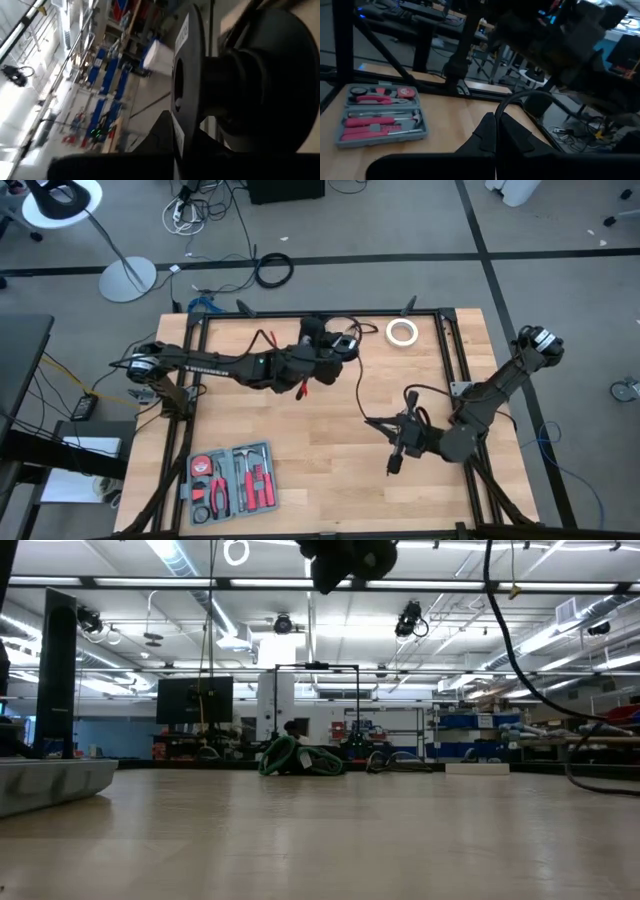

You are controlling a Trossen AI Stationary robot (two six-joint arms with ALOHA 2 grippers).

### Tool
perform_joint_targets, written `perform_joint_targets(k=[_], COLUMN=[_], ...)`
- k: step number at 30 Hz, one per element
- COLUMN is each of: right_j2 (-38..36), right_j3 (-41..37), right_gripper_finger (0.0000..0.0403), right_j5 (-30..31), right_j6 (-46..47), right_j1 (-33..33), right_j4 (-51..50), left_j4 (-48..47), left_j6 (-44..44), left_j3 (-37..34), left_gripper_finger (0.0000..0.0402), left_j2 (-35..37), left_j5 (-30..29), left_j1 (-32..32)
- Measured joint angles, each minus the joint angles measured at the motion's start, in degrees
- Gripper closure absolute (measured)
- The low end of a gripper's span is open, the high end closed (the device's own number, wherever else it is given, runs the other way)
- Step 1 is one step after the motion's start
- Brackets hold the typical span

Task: Coil cords
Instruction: Coil the black wire into a spool

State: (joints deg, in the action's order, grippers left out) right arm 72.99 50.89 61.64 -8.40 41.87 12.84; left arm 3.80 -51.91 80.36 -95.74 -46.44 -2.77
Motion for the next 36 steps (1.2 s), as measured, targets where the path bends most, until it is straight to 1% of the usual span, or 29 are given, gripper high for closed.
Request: perform_joint_targets(k=[3, 5, 10, 14, 20, 23, 24, 26, 30, 36], right_j2=[0.0, 0.0, 0.0, 0.0, 0.0, 0.0, 0.02, 0.0, 0.0, 0.02], right_j3=[0.0, 0.0, 0.0, 0.0, 0.0, 0.0, 0.0, 0.0, 0.02, 0.02], right_gripper_finger=[0.0401, 0.0401, 0.0401, 0.0401, 0.0401, 0.0401, 0.0401, 0.0401, 0.0401, 0.0401], right_j5=[-2.05, -2.2, -5.33, -5.47, 3.75, 9.86, 11.23, 11.81, 10.84, 2.59], right_j6=[-1.9, -4.09, -10.45, -14.25, -17.02, -20.6, -22.12, -25.23, -27.9, -26.13], right_j1=[-2.55, -3.52, -5.27, -5.63, -1.47, 1.23, 1.9, 3.08, 3.82, 1.5], right_j4=[0.8, 2.2, 8.23, 11.61, 10.86, 12.42, 13.73, 17.17, 20.72, 21.56], left_j4=[3.52, 4.86, 5.44, 4.35, 1.14, -1.49, -2.36, -3.77, -4.0, -3.44], left_j6=[0.26, 0.25, 0.25, 0.36, -0.16, -0.47, -0.49, -0.38, -0.32, 1.29], left_j3=[0.0, 0.0, 0.0, 0.0, 0.0, 0.0, 0.0, 0.0, 0.0, 0.0], left_gripper_finger=[0.0402, 0.0402, 0.0402, 0.0402, 0.0402, 0.0402, 0.0402, 0.0402, 0.0402, 0.0402], left_j2=[0.0, 0.0, 0.0, -0.02, -0.02, -0.04, -0.04, -0.07, -0.07, -0.07], left_j5=[1.02, 1.41, 1.53, 1.31, -0.38, -0.36, -0.37, -0.79, -1.96, -1.66], left_j1=[-1.3, -2.1, -3.13, -3.26, -3.31, -2.7, -2.26, -1.2, 0.51, 1.33])
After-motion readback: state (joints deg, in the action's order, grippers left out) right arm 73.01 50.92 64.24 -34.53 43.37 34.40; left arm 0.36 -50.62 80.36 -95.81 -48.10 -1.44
